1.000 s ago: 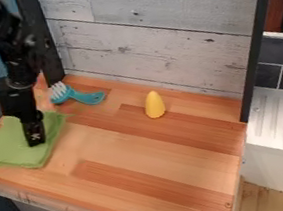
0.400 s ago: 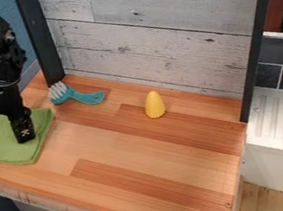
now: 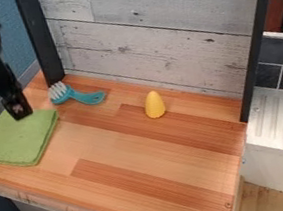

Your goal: Move the green cloth to the left side of the table

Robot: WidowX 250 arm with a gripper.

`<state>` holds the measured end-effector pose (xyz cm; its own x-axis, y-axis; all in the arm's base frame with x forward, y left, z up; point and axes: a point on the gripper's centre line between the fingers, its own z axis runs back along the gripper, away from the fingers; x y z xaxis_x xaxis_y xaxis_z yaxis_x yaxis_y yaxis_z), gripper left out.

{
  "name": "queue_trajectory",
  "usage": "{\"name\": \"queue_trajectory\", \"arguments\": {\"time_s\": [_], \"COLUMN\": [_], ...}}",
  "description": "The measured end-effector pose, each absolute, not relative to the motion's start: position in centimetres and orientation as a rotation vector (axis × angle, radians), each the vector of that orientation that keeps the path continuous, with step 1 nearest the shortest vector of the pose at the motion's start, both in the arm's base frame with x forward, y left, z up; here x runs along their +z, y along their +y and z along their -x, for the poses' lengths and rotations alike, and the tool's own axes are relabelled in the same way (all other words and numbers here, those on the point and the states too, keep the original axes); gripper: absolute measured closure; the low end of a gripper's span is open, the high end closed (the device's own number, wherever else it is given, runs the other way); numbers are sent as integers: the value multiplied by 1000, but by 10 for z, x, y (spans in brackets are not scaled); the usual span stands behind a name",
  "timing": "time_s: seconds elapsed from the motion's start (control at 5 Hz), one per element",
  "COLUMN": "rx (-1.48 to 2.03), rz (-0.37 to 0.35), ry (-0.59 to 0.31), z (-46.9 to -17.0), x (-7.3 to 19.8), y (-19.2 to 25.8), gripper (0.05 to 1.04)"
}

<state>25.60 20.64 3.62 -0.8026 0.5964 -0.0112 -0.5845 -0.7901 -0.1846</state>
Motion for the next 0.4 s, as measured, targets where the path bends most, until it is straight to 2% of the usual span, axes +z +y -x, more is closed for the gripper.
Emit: {"name": "queue_trajectory", "arguments": {"time_s": [0.2, 0.4], "rx": [2479, 2479], "rz": [175, 176], "ry": [-252, -255], "z": [-258, -257], "x": [56, 57], "y": [200, 200], "gripper": [85, 85]}}
